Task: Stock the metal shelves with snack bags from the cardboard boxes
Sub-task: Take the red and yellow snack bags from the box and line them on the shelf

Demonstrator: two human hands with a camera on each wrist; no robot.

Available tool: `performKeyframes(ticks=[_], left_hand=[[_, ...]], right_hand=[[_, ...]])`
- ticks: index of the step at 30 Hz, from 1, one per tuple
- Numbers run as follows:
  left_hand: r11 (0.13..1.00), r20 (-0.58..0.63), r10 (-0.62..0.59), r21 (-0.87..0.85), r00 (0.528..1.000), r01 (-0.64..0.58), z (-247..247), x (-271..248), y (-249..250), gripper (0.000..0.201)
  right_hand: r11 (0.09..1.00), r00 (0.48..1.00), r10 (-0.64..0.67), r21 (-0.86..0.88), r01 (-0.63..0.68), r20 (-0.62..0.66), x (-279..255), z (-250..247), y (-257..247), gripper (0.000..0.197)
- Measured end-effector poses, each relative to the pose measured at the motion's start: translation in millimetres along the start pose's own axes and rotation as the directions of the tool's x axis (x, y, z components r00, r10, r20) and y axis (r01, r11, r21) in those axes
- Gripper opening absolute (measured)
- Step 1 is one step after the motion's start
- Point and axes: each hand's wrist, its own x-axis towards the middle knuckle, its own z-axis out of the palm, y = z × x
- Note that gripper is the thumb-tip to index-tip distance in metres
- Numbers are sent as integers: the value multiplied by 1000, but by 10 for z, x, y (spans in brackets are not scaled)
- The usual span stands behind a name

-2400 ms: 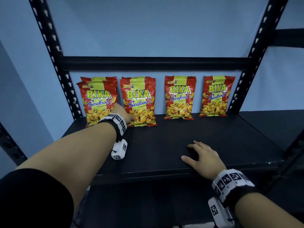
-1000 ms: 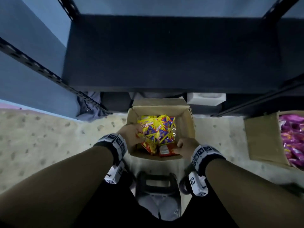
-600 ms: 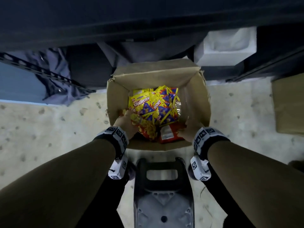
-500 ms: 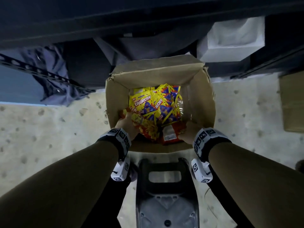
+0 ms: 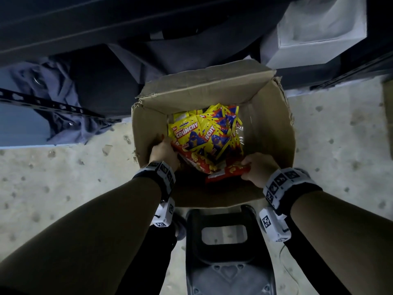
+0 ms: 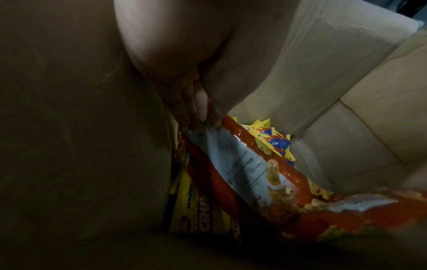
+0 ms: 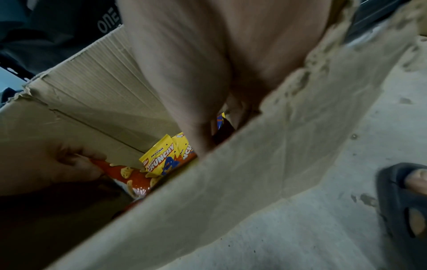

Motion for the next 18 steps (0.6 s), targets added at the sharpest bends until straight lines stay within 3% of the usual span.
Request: performKeyframes(ticks=[2,6,10,13,16,18], left_hand=[[995,16,40,92,999,-42,-70,96,27,17],[975,82,89,198,993,-104,-172,173,58,16],[966,120,143,201,982,-165,-250,67,102,8],[933,76,225,269,971,-237,-367,-137,136,18],[919,42,261,295,964,-262,-606,-467,247,6],[903,19,312,304,950,-303,-791,-702,326,9]], right_hand=[[998,999,-16,52,19,-51,53,3,24,40],[995,995,-41,87,49,-87,75,-37,54,27],[989,988,-78,112,92,-130,-32,-114,48,24],[982,981,-109,133,131,-160,-209,-207,8,22],[976,975,-126,155,155,-183,-482,-359,-37,22],[973,972,-119,172,155,-205,-689,-489,-73,23]])
